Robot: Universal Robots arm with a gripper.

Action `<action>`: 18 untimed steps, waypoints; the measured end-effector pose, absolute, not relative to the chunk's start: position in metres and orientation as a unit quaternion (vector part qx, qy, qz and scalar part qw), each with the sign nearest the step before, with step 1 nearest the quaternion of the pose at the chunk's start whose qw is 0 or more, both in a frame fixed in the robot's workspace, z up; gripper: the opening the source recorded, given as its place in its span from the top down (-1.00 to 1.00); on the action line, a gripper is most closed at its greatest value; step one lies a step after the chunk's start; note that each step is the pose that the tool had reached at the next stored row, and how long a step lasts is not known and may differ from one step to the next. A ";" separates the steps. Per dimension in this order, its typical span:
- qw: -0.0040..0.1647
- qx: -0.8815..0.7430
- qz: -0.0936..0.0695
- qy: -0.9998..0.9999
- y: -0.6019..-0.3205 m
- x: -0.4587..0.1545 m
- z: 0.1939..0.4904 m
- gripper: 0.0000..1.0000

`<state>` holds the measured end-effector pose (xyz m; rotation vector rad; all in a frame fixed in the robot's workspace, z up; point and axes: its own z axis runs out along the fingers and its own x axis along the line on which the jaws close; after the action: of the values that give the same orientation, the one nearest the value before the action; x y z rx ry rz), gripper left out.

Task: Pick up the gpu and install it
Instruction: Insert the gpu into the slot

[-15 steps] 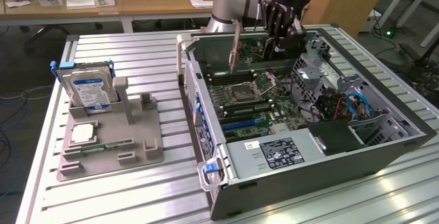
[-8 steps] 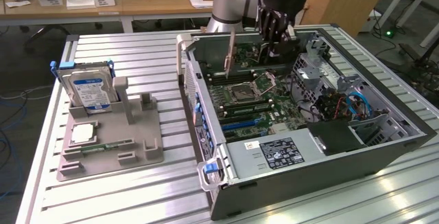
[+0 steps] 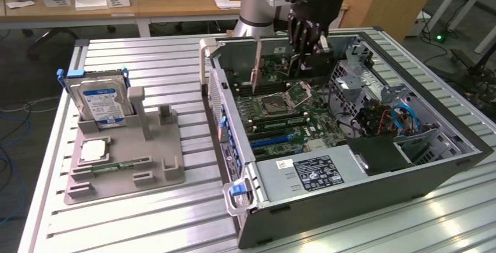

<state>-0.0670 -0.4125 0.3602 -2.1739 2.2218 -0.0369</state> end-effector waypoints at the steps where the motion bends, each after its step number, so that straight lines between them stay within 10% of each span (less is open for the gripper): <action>1: 0.016 -0.699 -0.012 0.715 -0.413 -0.068 0.358 0.44; 18: 0.016 -0.699 -0.012 0.715 -0.423 -0.081 0.328 0.44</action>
<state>-0.0808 -0.4233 0.3278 -2.1742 2.2217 -0.0369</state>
